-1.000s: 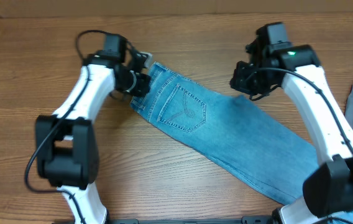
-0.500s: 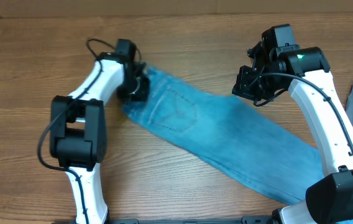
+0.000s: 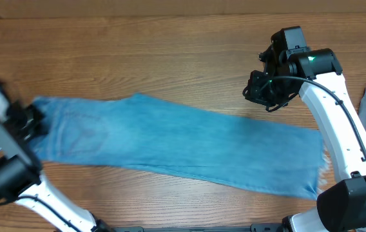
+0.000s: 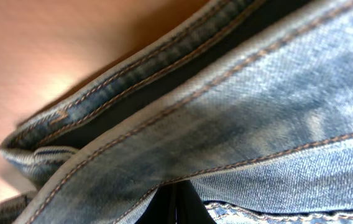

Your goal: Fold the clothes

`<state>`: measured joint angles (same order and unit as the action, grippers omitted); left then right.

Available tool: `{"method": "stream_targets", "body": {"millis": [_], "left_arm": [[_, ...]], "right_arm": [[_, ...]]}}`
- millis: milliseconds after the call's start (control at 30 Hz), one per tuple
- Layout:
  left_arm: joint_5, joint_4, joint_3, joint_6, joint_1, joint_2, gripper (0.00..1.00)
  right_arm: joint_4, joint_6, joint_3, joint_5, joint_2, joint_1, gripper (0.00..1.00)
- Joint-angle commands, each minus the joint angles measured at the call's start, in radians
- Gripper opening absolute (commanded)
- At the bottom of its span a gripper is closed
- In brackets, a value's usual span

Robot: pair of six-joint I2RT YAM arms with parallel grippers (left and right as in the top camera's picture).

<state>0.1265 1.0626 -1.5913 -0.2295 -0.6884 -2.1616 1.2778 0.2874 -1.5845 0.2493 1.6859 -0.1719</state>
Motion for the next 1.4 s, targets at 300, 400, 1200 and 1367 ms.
{"method": "stream_targets", "body": {"millis": [300, 400, 1200, 1367], "left_arm": [[0.316, 0.027, -0.069, 0.114, -0.155, 0.204, 0.21], [0.428, 0.037, -0.070, 0.172, -0.113, 0.264, 0.31], [0.285, 0.272, -0.087, 0.280, 0.218, 0.940, 1.00], [0.059, 0.285, -0.046, 0.087, 0.218, 0.918, 1.00]], "right_arm": [[-0.038, 0.081, 0.106, -0.207, -0.018, 0.022, 0.36], [-0.077, 0.118, 0.187, -0.202, -0.018, 0.078, 0.41], [0.064, -0.079, 0.248, 0.224, -0.269, 0.441, 0.78], [0.035, -0.079, 0.278, 0.144, -0.269, 0.441, 0.77]]}}
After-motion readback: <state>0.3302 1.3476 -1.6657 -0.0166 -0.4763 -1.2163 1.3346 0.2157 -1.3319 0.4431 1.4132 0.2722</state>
